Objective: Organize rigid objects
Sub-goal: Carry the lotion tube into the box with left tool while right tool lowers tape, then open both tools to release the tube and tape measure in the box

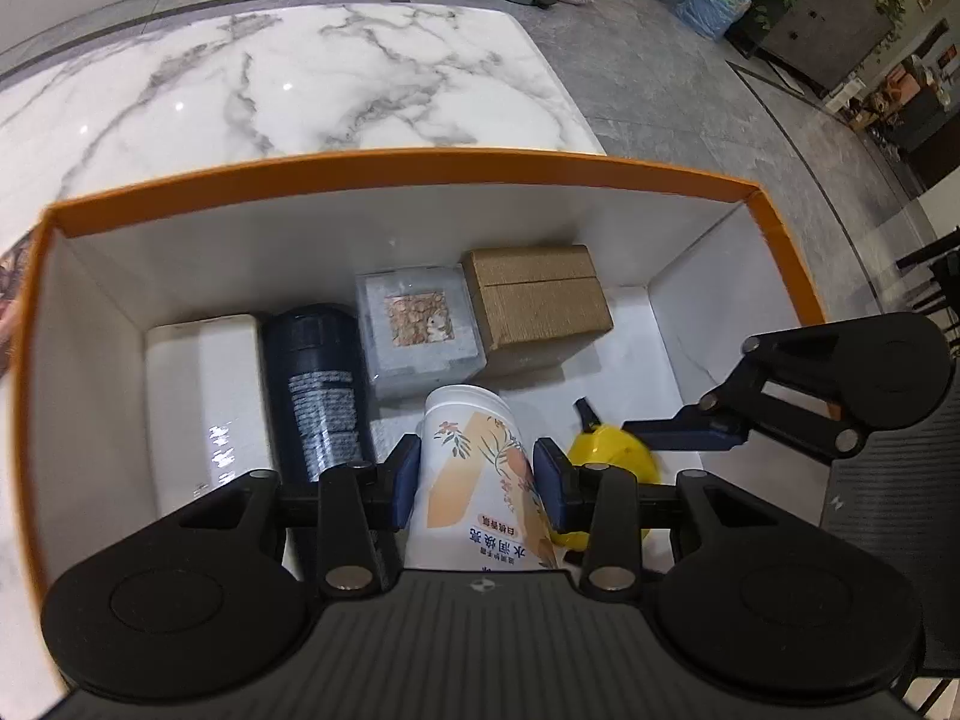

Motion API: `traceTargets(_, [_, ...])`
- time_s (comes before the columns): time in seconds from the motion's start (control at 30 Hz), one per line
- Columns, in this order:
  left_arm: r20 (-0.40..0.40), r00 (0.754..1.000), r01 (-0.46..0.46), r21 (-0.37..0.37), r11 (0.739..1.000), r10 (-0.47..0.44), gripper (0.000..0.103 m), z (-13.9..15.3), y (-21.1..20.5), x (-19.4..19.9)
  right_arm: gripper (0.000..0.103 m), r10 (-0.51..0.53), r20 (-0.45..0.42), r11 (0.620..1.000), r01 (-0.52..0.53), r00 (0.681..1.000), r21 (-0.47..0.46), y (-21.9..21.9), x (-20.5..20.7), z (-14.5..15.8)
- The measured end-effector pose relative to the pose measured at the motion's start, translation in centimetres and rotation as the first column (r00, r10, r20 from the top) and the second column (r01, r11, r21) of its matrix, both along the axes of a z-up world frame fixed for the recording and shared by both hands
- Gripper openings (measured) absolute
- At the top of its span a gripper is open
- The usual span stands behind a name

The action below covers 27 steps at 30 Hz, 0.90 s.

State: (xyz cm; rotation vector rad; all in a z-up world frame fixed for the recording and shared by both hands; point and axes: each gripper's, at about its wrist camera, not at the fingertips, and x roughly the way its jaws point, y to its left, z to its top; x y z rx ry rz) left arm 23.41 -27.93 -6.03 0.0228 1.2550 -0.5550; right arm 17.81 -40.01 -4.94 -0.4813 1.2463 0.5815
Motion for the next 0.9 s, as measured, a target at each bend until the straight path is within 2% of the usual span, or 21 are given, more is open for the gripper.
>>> traceTargets(0.27, [-0.028, 1.000, 0.013, 0.012, 1.000, -0.013, 0.046, -1.6, -0.9, 0.7, 0.052, 0.123, 0.005, 0.991, -0.123, 0.992, -0.060, 0.7, 0.9, -1.7])
traceTargets(0.33, [-0.047, 0.998, 0.034, 0.014, 0.999, -0.033, 0.048, -1.4, -0.9, 0.7, 0.052, 0.135, 0.005, 0.988, -0.134, 0.991, -0.080, 0.9, 0.9, -2.1])
traceTargets(0.37, [-0.045, 0.998, 0.046, 0.017, 0.999, -0.045, 0.052, -1.2, -0.7, 0.7, 0.052, 0.136, 0.004, 0.987, -0.135, 0.991, -0.086, 0.8, 0.9, -2.1])
traceTargets(0.47, [-0.031, 0.994, 0.103, 0.029, 0.994, -0.102, 0.053, -0.4, -0.4, 0.4, 0.055, 0.127, 0.008, 0.989, -0.126, 0.992, -0.079, 0.5, 0.7, -1.7])
traceTargets(0.53, [-0.026, 0.984, 0.177, 0.057, 0.983, -0.176, 0.053, 0.0, -0.3, 0.0, 0.058, 0.109, 0.010, 0.991, -0.108, 0.994, -0.081, 0.2, 0.5, -1.4])
traceTargets(0.63, [-0.007, 0.951, 0.308, 0.108, 0.945, -0.309, 0.052, 0.4, -0.3, -1.1, 0.058, 0.087, 0.007, 0.993, -0.086, 0.996, -0.078, -0.3, 0.3, -1.2])
traceTargets(0.73, [0.004, 0.931, 0.361, 0.136, 0.923, -0.365, 0.044, 0.2, -0.1, -1.8, 0.055, 0.056, -0.014, 0.996, -0.056, 0.998, -0.075, -0.4, 0.3, -1.4])
traceTargets(0.83, [0.001, 0.912, 0.405, 0.140, 0.904, -0.409, 0.044, -0.3, -0.3, -2.4, 0.054, 0.042, -0.033, 0.996, -0.044, 0.999, -0.079, -0.3, 0.4, -1.8])
traceTargets(0.9, [0.025, 0.894, 0.437, 0.171, 0.883, -0.447, 0.044, -0.7, -0.8, -3.0, 0.054, 0.041, -0.034, 0.995, -0.044, 0.999, -0.089, -0.2, 0.6, -2.0])
